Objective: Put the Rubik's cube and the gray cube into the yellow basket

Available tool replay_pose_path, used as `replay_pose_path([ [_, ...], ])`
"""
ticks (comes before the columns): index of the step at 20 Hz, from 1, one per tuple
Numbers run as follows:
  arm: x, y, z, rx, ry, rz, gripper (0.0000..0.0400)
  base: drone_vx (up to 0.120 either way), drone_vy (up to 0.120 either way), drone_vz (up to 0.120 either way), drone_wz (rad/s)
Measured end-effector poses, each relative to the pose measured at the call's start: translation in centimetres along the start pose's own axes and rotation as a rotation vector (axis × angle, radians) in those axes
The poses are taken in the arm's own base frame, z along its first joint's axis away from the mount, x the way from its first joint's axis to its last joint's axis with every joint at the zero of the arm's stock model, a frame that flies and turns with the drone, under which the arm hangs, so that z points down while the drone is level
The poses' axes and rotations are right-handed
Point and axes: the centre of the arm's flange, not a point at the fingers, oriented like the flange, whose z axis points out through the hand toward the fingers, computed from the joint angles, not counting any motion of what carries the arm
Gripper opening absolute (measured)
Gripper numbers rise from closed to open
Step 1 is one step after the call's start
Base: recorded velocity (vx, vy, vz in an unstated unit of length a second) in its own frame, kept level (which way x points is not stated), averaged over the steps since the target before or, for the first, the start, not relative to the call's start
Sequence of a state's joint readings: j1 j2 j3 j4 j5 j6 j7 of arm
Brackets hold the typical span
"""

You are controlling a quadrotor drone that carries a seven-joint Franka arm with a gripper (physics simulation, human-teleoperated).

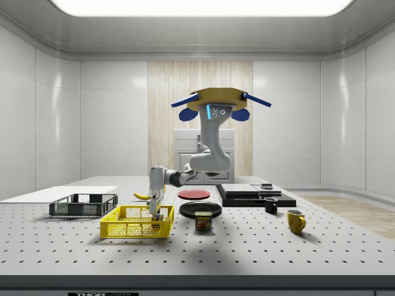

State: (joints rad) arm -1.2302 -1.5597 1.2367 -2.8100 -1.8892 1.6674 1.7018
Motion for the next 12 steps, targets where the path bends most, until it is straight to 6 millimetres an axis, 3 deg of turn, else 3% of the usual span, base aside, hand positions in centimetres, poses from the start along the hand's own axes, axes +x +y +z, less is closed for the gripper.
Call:
replay_pose_path([
  [8, 0.0, 0.0, -0.89, 0.0, 0.0, 0.0, 0.0399, 0.0, -0.005, 0.12, 0.0],
  [12, 0.0, 0.0, -1.0, 0.0, 0.0, 0.0, 0.04, 0.0, -0.12, 0.12, 0.0],
])
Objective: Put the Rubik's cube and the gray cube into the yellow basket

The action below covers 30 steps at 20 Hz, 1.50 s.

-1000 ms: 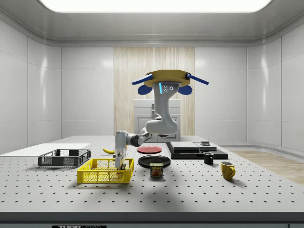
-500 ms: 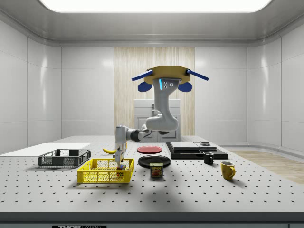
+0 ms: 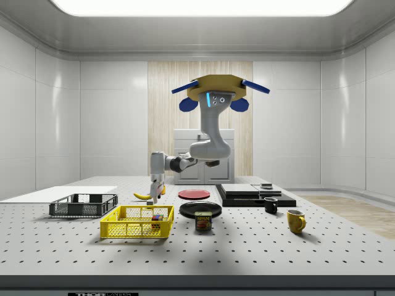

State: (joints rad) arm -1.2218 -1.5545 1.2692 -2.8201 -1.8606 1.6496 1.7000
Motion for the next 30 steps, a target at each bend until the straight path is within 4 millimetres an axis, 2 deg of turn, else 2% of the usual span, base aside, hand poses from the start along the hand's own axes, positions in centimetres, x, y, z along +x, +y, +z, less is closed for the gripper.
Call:
replay_pose_path([
  [10, 0.0, 0.0, -0.06, 0.0, 0.0, 0.0, 0.04, 0.0, -0.12, 0.008, 0.0],
  [18, 0.0, 0.0, -0.07, 0.0, 0.0, 0.0, 0.04, 0.12, -0.12, 0.0, 0.0],
  [27, 0.0, 0.0, -0.07, 0.0, 0.0, 0.0, 0.04, 0.009, -0.12, 0.0, 0.0],
  [30, 0.0, 0.0, -0.07, 0.0, 0.0, 0.0, 0.04, 0.107, -0.12, 0.0, 0.0],
])
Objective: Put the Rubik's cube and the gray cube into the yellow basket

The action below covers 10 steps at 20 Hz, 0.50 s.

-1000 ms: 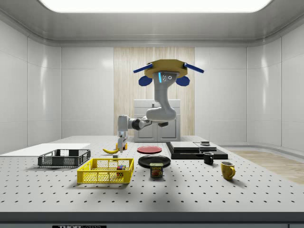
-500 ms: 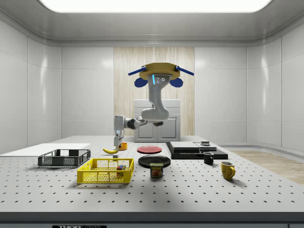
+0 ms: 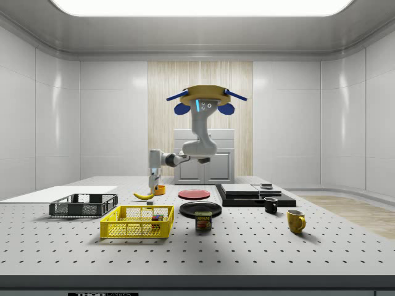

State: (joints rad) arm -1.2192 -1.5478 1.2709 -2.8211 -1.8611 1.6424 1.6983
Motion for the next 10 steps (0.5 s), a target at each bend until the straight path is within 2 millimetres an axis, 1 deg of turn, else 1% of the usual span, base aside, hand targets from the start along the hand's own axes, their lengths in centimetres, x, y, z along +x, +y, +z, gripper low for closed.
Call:
replay_pose_path([
  [7, 0.0, 0.0, 0.0, 0.0, 0.0, 0.0, 0.04, 0.12, -0.12, 0.0, 0.0],
  [8, 0.0, 0.0, 0.0, 0.0, 0.0, 0.0, 0.04, 0.04, -0.12, 0.0, 0.0],
  [10, 0.0, 0.0, 0.0, 0.0, 0.0, 0.0, 0.04, 0.0, -0.12, 0.0, 0.0],
])
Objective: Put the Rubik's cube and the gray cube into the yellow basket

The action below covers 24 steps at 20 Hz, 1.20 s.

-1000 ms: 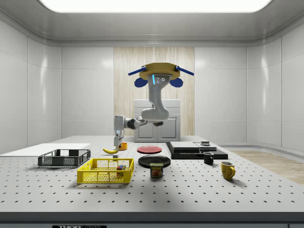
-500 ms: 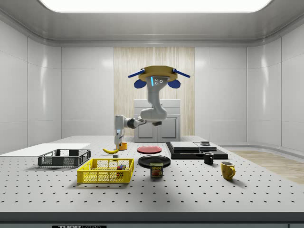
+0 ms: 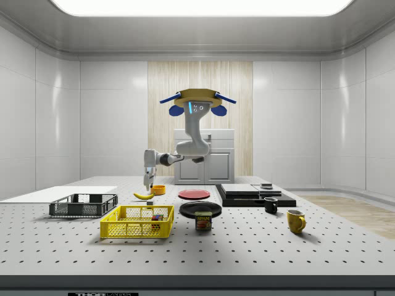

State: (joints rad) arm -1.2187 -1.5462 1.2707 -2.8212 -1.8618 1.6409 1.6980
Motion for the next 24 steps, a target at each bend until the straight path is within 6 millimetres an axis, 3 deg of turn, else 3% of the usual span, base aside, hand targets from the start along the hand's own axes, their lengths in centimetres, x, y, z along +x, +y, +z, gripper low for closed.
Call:
replay_pose_path([
  [3, 0.0, 0.0, 0.0, 0.0, 0.0, 0.0, 0.04, 0.0, -0.12, 0.0, 0.0],
  [14, 0.0, 0.0, 0.0, 0.0, 0.0, 0.0, 0.04, 0.0, -0.12, -0.12, 0.0],
  [19, 0.0, 0.0, 0.0, 0.0, 0.0, 0.0, 0.04, 0.104, 0.0, -0.024, 0.0],
  [24, 0.0, 0.0, 0.0, 0.0, 0.0, 0.0, 0.04, 0.0, 0.0, -0.096, 0.0],
])
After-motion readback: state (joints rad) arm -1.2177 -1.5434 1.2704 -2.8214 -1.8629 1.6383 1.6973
